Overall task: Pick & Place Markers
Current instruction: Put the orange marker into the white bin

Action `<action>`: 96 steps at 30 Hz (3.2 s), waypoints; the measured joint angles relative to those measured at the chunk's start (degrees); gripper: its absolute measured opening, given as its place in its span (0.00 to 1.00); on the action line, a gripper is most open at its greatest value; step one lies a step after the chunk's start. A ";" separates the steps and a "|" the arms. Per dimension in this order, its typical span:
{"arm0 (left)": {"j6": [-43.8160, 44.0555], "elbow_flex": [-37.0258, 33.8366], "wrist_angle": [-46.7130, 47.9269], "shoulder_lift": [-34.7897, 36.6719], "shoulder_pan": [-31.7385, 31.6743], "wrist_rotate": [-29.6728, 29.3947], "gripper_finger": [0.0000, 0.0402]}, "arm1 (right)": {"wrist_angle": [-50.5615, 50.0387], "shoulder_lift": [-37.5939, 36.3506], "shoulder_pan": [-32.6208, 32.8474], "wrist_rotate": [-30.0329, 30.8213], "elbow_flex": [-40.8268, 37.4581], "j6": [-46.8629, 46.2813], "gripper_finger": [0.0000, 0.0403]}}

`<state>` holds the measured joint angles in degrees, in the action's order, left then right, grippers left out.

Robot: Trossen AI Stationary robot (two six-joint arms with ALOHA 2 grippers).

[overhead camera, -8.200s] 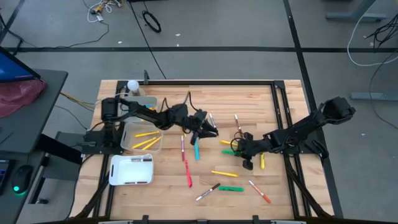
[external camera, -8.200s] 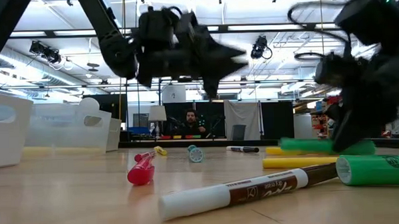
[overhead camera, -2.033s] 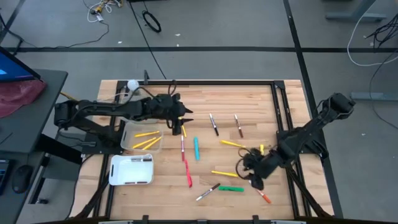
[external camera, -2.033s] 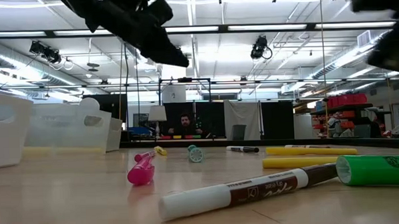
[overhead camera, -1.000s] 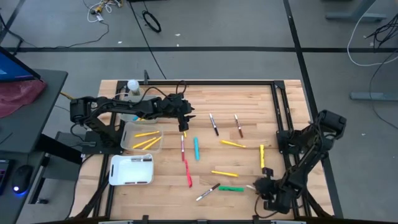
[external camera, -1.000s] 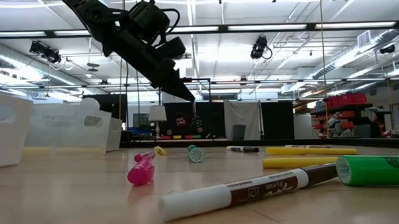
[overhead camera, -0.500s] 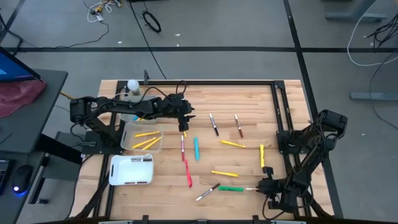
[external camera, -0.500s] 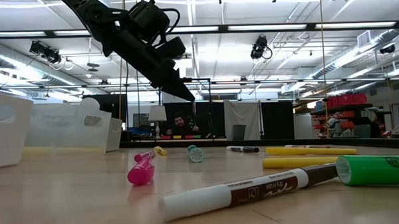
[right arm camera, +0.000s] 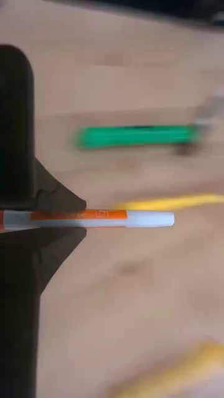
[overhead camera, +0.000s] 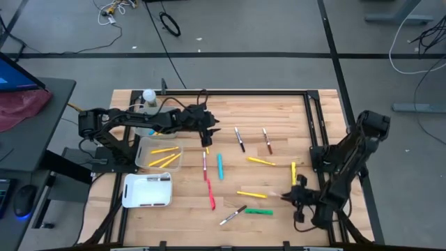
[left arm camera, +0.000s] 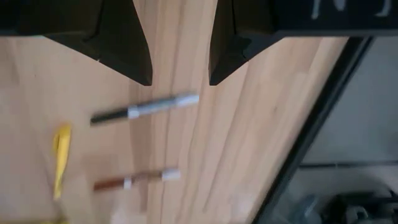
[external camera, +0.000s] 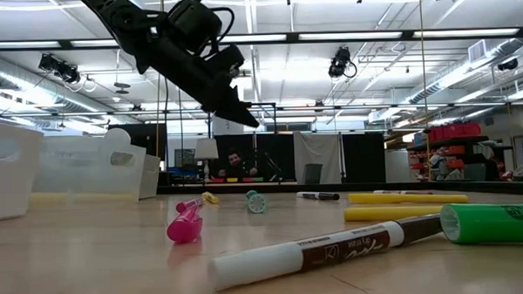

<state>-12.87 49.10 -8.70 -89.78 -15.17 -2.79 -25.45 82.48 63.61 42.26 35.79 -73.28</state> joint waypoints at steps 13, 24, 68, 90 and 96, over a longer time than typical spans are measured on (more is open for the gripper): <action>-7.06 0.09 -17.98 -3.22 5.75 19.38 0.42 | 24.94 -9.86 -21.13 17.42 0.02 48.04 0.04; -5.57 0.01 -40.57 -10.01 11.33 18.66 0.71 | 61.71 -9.95 -41.07 -7.46 0.02 89.86 0.04; -7.13 3.06 -24.39 -0.94 17.73 -5.68 0.10 | 90.25 -3.57 -41.39 -6.07 0.15 105.78 0.35; 35.72 12.45 70.61 20.68 41.50 -24.34 0.10 | 75.14 -4.49 -40.23 3.24 0.17 103.74 0.30; 64.19 11.99 84.80 19.33 51.21 -5.74 0.10 | 74.47 -4.49 -43.18 -1.41 0.17 102.04 0.29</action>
<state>51.32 61.09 76.10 -70.45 36.03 -8.53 49.02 78.00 20.43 40.85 35.97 28.76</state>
